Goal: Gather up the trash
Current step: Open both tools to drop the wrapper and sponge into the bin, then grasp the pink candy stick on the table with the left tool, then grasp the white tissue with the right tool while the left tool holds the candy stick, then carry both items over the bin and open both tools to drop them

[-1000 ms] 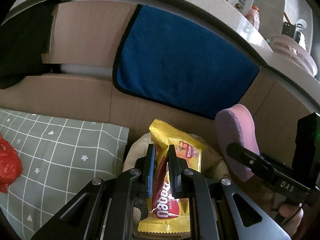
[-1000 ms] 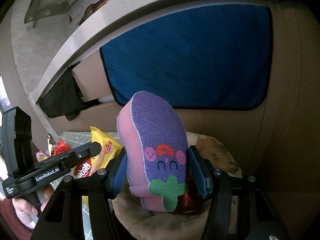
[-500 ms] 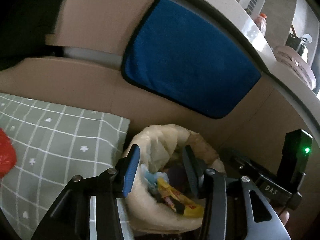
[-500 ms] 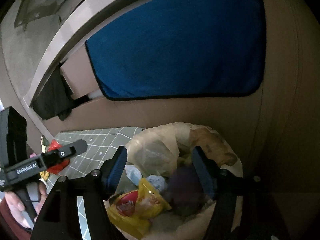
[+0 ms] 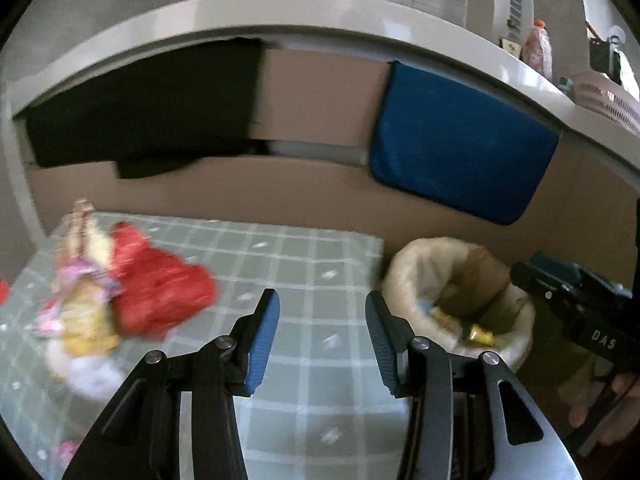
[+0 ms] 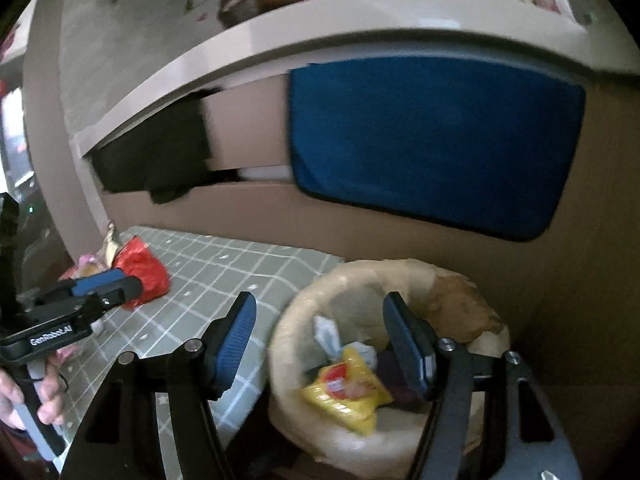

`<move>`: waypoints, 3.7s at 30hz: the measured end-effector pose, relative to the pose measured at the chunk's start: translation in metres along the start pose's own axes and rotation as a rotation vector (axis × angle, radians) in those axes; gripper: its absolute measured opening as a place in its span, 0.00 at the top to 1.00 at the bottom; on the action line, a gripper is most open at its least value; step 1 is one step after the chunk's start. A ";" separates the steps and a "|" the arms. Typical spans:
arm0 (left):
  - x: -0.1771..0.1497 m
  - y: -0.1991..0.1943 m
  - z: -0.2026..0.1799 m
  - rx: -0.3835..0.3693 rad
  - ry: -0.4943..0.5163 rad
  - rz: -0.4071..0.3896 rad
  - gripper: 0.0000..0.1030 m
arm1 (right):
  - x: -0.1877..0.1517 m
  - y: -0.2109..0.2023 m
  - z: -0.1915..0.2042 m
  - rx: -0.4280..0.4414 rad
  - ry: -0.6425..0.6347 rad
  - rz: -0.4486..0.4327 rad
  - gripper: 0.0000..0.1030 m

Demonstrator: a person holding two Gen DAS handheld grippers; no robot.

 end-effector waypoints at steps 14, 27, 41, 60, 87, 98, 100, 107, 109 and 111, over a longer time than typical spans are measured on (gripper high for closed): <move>-0.059 -0.104 0.101 0.116 -0.085 -0.007 0.55 | -0.023 -0.046 0.141 0.287 -0.181 -0.024 0.46; -0.120 -0.126 0.206 0.026 -0.334 0.038 0.55 | -0.056 -0.027 0.171 0.296 -0.249 0.060 0.46; -0.146 -0.095 0.188 0.104 -0.211 0.196 0.55 | -0.072 -0.023 0.186 0.357 -0.277 0.115 0.46; -0.104 -0.172 0.209 0.304 -0.345 -0.154 0.57 | -0.058 0.013 0.312 0.530 -0.424 0.171 0.53; -0.107 -0.145 0.178 0.207 -0.363 -0.112 0.57 | -0.033 0.015 0.291 0.497 -0.371 0.177 0.81; -0.055 -0.111 0.105 0.146 -0.230 -0.136 0.57 | 0.004 -0.007 0.190 0.403 -0.263 0.072 0.81; -0.047 -0.104 0.095 0.138 -0.215 -0.136 0.57 | 0.005 -0.010 0.174 0.381 -0.252 0.055 0.81; -0.004 -0.075 0.043 0.107 -0.096 -0.158 0.57 | 0.016 -0.016 0.118 0.309 -0.188 0.005 0.81; 0.006 -0.066 0.029 0.095 -0.062 -0.165 0.57 | 0.019 -0.018 0.099 0.286 -0.166 -0.007 0.81; 0.015 -0.056 0.014 0.084 -0.029 -0.169 0.57 | 0.022 -0.020 0.079 0.267 -0.132 -0.014 0.81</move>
Point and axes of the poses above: each gripper's, at about its wrist camera, not at the fingertips, and y roughly the way its jaws point, z to its left, x to its top, the point moved 7 cm from there along y, roughly the way its jaws point, and after that the axes turned 14 degrees about -x, right-handed, at the moved point
